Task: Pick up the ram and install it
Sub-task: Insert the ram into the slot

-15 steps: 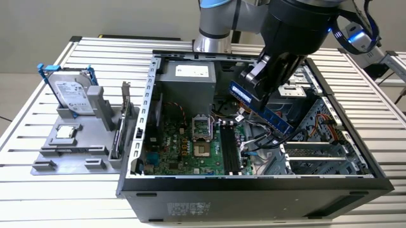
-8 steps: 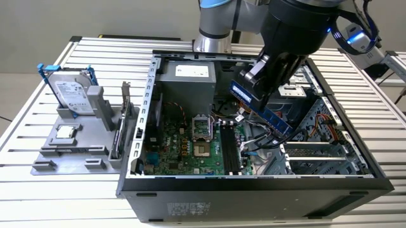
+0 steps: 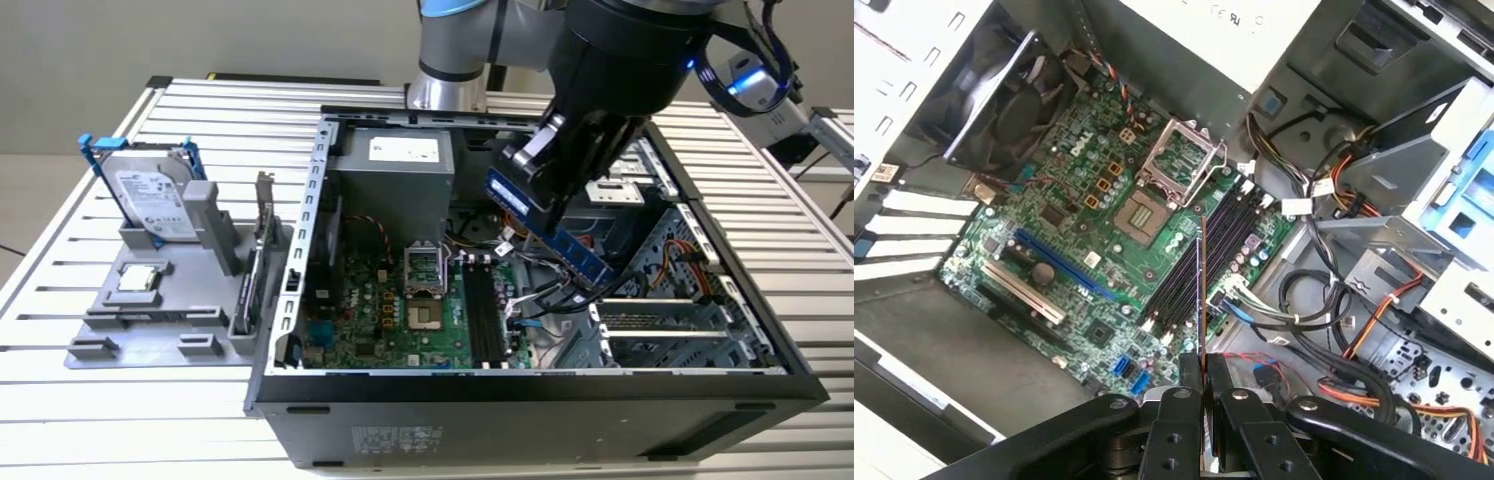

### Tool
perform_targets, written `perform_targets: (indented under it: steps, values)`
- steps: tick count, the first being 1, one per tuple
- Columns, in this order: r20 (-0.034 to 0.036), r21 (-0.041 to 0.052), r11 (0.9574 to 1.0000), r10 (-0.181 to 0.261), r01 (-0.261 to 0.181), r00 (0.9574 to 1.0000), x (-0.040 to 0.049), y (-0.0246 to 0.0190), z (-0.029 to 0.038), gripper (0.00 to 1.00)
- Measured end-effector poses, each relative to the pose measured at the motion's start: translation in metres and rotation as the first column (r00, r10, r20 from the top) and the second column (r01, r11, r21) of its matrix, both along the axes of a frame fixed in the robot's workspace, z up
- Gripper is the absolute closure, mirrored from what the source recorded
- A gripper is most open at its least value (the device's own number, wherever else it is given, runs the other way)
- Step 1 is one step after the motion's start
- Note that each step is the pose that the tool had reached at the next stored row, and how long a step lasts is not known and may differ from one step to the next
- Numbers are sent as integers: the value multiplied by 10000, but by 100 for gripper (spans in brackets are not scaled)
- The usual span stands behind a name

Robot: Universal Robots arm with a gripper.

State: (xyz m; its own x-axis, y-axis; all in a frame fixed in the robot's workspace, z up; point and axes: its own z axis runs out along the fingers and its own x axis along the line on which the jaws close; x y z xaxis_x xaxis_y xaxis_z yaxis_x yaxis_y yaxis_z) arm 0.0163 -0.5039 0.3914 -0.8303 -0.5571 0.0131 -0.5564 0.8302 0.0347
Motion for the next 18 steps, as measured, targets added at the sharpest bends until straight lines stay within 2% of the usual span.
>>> perform_targets:
  steps: [18]
  values:
    - [0, 0, 9969, -786, 786, 9969, -2, 0, 0, 100]
